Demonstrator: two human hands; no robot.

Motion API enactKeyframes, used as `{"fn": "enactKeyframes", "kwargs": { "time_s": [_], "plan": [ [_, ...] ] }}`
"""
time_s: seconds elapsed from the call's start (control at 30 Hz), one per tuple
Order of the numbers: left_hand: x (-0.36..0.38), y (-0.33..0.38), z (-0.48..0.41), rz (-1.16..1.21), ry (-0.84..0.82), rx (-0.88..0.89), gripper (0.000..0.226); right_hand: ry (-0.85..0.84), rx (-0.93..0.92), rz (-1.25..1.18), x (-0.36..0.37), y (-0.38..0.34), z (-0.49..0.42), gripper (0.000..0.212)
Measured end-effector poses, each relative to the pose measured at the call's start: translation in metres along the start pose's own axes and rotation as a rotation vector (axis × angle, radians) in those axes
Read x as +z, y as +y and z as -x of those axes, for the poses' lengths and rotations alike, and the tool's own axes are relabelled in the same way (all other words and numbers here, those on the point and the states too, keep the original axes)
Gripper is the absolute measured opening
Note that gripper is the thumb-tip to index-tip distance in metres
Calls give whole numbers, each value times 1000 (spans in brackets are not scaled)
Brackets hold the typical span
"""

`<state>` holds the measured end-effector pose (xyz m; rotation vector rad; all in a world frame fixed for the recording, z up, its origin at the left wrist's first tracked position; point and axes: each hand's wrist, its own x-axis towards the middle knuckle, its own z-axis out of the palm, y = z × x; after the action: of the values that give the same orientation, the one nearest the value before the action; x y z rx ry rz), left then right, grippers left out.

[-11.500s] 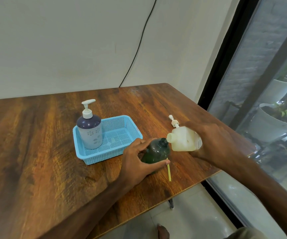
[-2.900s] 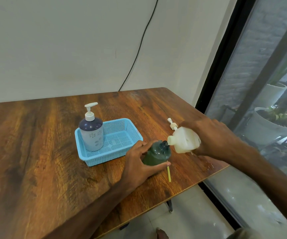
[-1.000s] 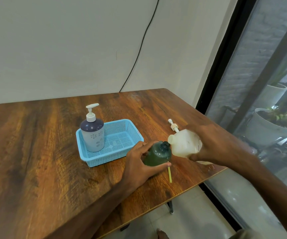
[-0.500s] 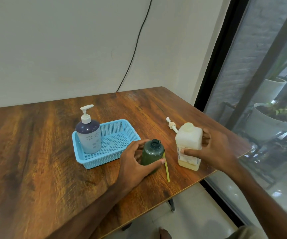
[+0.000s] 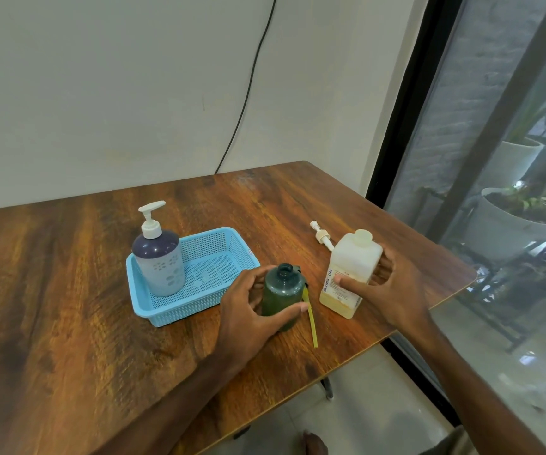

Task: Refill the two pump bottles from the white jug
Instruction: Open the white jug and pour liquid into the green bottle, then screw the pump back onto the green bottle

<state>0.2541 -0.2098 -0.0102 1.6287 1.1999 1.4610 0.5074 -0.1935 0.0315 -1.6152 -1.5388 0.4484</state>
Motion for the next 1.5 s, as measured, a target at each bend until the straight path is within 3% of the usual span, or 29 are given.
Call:
{"fn": "enactKeyframes", "kwargs": {
  "time_s": [0.3,0.43,0.6,0.7,0.8,0.93,1.03,1.23,1.5],
  "plan": [
    [-2,-2,0,-67,14,36,76,13,21,-9,-1,-5,12,102],
    [-3,2,0,-92,25,49,74,128,-16,53,-8,-16,23,110],
    [-3,5,1,-131,34,53,73,371,-183,-18,-9,-44,45,70],
    [-6,5,1,-156,35,70,72,419,-319,-42,-1,-58,59,42],
    [-9,3,1,-178,37,83,71,278,-382,18,15,-70,64,28],
    [-10,2,0,-227,32,122,73,-138,-197,251,47,-69,45,35],
    [-11,1,0,-245,34,147,72,-306,-158,309,69,-55,25,38],
    [-12,-2,0,-229,44,163,70,-409,-214,374,86,-48,8,12],
    [-12,-4,-1,-244,44,176,72,-308,-147,409,90,-42,10,9]
  ]
}}
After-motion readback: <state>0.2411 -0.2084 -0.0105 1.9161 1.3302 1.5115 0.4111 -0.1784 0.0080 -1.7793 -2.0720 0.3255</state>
